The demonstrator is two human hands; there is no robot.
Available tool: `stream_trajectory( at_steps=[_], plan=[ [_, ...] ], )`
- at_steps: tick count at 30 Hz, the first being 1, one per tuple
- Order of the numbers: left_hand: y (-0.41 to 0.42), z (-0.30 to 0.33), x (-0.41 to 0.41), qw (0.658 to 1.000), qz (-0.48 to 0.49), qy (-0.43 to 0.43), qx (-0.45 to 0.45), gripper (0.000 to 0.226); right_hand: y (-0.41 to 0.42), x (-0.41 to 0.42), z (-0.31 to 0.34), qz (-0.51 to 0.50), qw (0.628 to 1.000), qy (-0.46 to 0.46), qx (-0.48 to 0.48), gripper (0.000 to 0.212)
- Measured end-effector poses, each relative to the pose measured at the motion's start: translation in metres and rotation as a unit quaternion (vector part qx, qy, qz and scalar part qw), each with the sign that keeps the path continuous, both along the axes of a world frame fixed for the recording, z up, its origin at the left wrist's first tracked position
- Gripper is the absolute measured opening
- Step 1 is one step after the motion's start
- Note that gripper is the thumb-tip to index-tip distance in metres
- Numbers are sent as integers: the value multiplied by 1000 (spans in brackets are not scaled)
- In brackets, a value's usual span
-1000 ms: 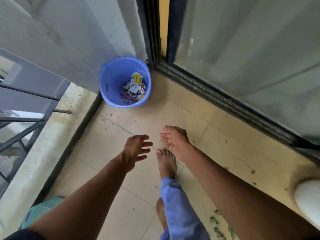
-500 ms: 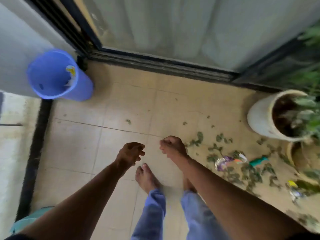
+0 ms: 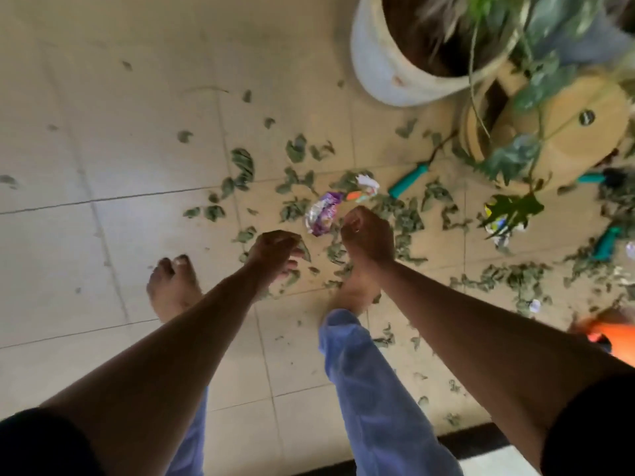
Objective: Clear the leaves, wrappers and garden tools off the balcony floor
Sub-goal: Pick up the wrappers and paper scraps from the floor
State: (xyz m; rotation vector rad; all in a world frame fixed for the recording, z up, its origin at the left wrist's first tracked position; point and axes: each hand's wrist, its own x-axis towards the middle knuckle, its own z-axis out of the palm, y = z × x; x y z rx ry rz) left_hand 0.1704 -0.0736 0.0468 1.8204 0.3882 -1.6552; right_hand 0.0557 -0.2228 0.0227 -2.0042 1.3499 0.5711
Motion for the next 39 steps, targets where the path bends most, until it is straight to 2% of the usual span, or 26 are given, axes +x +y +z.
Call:
stream_trajectory(
  at_steps=[5,11,21,25,29,32,35,39],
  plan=[
    [-61,-48,-45,1000,-22,11,-12,22,-64,-29,-66,48,998,47,-20,28],
    [-78,-84,-65,999,10,51,-10,25,-102,-15,-117,66,994,15,-91,25],
    [-54,-82,-61,994,53,92,29,34,-114,7,-140,12,989,107,-102,21],
    [-54,-74,-58,993,67,96,24,34,-110,-5,-116,-75,994,35,-77,18],
    [-70,-74,-54,985,133,106,1,37,-87,-12,-84,-116,990,-60,-51,17],
    [-87,-73,-54,978,181,103,-29,39,-61,-16,-66,-170,979,-109,40,16],
    [-105,-69,-58,977,189,89,-37,30,-40,-25,-54,-204,960,-144,130,8],
    [-116,-67,-63,978,200,53,-12,30,-29,-35,-49,-214,945,-165,182,9]
  ],
)
